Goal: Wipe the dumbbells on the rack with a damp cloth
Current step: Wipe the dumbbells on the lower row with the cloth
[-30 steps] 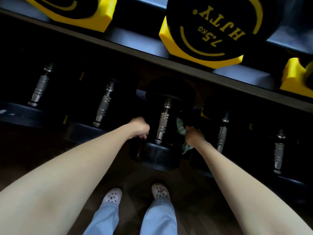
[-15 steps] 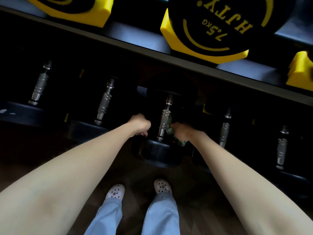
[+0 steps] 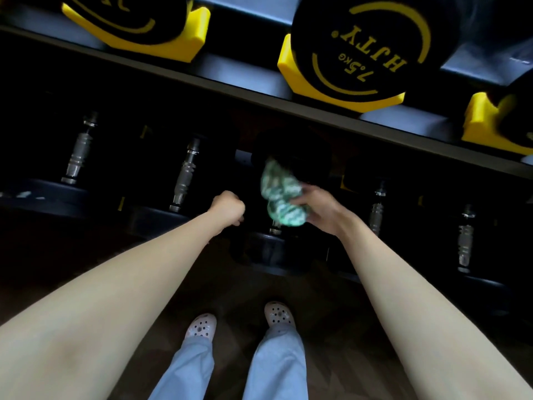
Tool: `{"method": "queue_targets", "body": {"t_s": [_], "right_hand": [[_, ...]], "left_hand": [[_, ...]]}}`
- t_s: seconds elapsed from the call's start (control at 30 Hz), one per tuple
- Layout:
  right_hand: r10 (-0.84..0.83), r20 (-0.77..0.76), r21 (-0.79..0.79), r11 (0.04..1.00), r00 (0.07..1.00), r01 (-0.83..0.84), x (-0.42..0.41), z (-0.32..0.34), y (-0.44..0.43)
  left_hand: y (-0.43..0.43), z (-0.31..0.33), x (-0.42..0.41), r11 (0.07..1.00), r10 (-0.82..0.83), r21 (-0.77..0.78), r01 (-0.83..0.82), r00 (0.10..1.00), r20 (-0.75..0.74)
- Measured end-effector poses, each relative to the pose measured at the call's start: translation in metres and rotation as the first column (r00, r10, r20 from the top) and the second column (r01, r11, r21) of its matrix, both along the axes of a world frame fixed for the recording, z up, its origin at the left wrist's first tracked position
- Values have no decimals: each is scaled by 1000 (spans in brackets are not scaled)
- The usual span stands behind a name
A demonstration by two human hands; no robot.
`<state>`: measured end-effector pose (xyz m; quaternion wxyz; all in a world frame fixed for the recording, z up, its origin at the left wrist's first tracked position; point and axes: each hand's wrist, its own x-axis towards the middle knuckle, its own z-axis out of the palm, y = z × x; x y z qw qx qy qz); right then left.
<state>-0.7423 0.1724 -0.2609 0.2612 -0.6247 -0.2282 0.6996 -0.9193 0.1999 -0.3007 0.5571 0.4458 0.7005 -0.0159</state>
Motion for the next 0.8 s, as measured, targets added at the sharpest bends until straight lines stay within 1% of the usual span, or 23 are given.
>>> {"method": "queue_targets", "body": {"t_s": [0.03,0.07,0.1,0.13,0.17,0.2,0.27,0.33,0.4,0.47,0.5,0.57,0.63,0.73,0.8], "right_hand": [[-174,5,27,984,985,173,8,-4,0],[-265,58,58,963,963,262,16,-8,0],[-281,150,75,959,948,273,23,-13,-2],[-225,266,69,974,937,214,29,-18,-4],[-122,378,46,992,918,114,34,-25,-8],[-13,460,13,1000,888,8,38,-32,-12],[142,571,-41,989,809,-145,37,-44,-20],[225,623,-84,971,749,-222,28,-53,-23],[321,591,-147,945,740,-293,14,-60,-26],[398,535,-163,914,746,-371,0,-61,-29],[398,515,-146,913,759,-380,-6,-56,-30],[337,437,-88,939,834,-334,-13,-36,-28],[307,345,-48,950,887,-310,-17,-16,-22],[325,261,-46,945,909,-325,-25,0,-16],[339,187,-71,941,922,-332,-34,3,-18]], "left_hand": [[1,1,-2,1000,10,-7,-10,1000,3],[1,2,-2,1000,15,-16,-14,1000,5],[0,3,-1,1000,12,-22,-11,1000,12],[-1,4,2,1000,4,-26,-3,1000,29],[-2,5,6,999,-11,-31,13,999,50],[-5,5,10,999,-32,-31,35,997,70],[-11,4,16,997,-76,-6,77,993,95],[-16,0,17,995,-92,34,89,991,99],[-17,-2,14,997,-67,53,61,991,115],[-16,-5,12,998,34,41,-41,986,161],[-16,-5,11,995,94,28,-100,978,184],[-16,1,11,984,176,-4,-179,965,196],[-18,6,11,989,146,-1,-148,975,167],[-18,15,10,992,120,38,-124,988,94],[-16,17,6,992,119,43,-123,990,75]]}}
